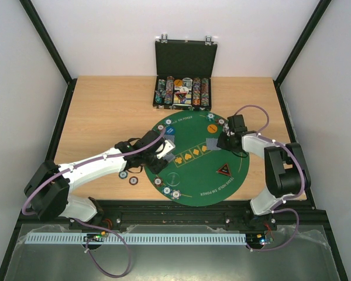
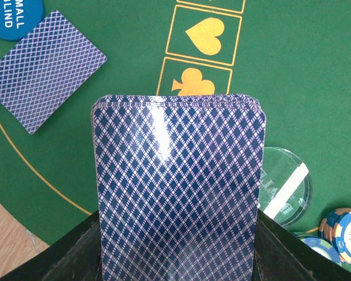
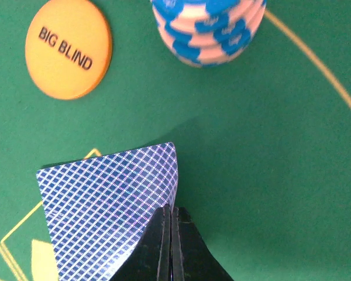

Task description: Distribute texas hold em gaming equipment

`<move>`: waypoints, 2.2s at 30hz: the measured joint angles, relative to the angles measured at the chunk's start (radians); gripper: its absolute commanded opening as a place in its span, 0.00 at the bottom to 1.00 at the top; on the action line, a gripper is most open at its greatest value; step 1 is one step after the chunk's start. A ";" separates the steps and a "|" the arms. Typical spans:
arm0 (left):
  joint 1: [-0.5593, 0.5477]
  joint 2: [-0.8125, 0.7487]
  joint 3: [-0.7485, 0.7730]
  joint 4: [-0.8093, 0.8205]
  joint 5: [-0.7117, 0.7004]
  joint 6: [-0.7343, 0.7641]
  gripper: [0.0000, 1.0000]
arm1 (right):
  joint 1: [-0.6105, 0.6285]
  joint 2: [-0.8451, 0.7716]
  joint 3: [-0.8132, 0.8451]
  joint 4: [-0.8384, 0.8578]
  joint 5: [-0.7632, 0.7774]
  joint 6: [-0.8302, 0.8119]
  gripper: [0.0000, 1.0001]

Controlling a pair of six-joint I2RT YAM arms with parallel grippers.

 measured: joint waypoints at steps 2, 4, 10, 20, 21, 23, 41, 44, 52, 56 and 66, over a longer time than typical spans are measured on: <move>0.000 0.000 0.000 0.000 0.000 0.000 0.57 | 0.000 0.019 0.018 -0.003 0.024 -0.010 0.02; 0.000 0.000 0.000 0.000 0.000 0.000 0.57 | 0.000 0.035 0.039 -0.009 0.044 -0.019 0.01; 0.000 0.000 0.000 -0.001 -0.001 0.000 0.57 | 0.000 0.103 0.122 -0.026 0.078 -0.054 0.02; 0.000 0.000 0.000 -0.003 -0.005 0.000 0.57 | 0.000 0.136 0.156 -0.050 0.115 -0.079 0.18; 0.000 0.000 0.000 -0.003 -0.005 0.000 0.58 | 0.000 0.136 0.156 -0.053 0.116 -0.080 0.20; 0.000 0.000 0.000 -0.003 -0.005 0.000 0.57 | 0.000 0.136 0.157 -0.061 0.119 -0.080 0.25; -0.009 0.000 0.000 -0.003 -0.012 0.000 0.58 | -0.002 -0.140 0.159 -0.164 -0.008 -0.074 0.75; -0.011 0.000 0.000 -0.003 -0.012 0.000 0.57 | 0.011 -0.175 0.145 -0.152 -0.203 -0.072 0.80; -0.016 0.000 0.000 -0.003 -0.011 0.000 0.58 | 0.190 -0.104 0.108 -0.087 -0.548 -0.038 0.84; -0.020 0.000 0.000 -0.003 -0.011 0.000 0.57 | 0.252 -0.033 0.108 -0.036 -0.639 -0.012 0.85; -0.022 0.000 0.000 -0.003 -0.011 0.000 0.58 | 0.353 0.101 0.159 0.006 -0.726 -0.006 0.84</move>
